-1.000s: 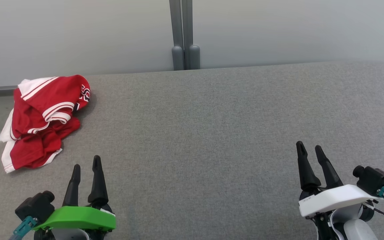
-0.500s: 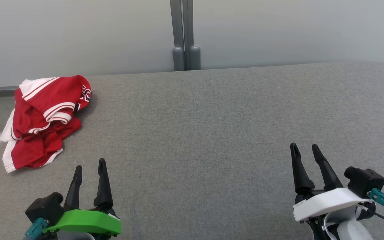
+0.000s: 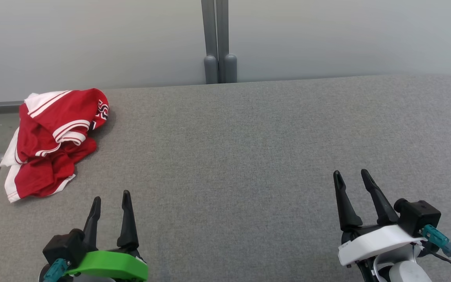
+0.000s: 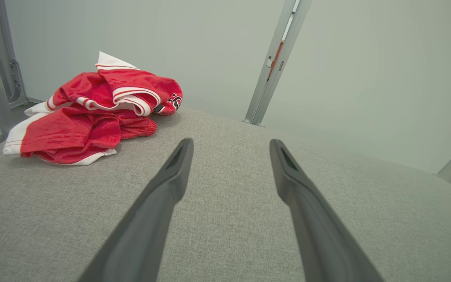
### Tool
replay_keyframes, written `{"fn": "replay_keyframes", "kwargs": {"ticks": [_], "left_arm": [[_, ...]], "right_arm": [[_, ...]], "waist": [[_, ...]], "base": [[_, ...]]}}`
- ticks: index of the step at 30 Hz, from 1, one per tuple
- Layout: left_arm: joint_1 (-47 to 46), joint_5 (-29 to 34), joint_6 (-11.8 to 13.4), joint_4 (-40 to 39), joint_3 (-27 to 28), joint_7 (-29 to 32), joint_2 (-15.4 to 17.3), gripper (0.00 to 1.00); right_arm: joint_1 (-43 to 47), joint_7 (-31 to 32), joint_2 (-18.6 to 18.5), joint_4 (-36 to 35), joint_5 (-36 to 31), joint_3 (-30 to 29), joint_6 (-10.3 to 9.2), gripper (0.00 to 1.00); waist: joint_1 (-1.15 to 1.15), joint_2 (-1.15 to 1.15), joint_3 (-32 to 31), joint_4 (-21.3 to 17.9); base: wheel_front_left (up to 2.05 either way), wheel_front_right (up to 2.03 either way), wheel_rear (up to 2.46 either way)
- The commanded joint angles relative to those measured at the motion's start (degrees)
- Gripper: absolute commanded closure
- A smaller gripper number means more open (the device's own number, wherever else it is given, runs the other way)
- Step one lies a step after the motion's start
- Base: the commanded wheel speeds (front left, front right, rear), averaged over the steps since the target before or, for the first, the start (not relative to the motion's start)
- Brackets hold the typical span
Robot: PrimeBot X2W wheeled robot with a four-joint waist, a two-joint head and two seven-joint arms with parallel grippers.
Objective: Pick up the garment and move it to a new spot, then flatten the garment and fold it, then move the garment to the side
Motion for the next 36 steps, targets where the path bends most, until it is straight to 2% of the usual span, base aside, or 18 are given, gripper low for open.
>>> {"fn": "replay_keyframes", "kwargs": {"ticks": [1,25,36], "left_arm": [[0.52,1.79,0.27,-0.10,-0.16,-0.40,0.43,0.00],[1.28,9.82,1.37,1.25,-1.74,-2.98,0.49,0.00],[1.18,9.97,1.28,1.67,-1.88,-3.04,0.48,0.00]], "right_arm": [[0.44,-0.52,-0.30,-0.24,-1.28,0.17,0.03,0.00],[1.00,-3.11,-0.34,0.71,-10.99,1.14,0.04,0.00],[0.88,-3.13,-0.33,1.11,-11.05,1.28,0.03,0.00]], "waist": [[0.00,0.00,0.00,0.01],[0.00,0.00,-0.04,0.22],[0.00,0.00,0.02,0.24]], "base": [[0.00,0.00,0.00],[0.00,0.00,0.00],[0.00,0.00,0.00]]}}
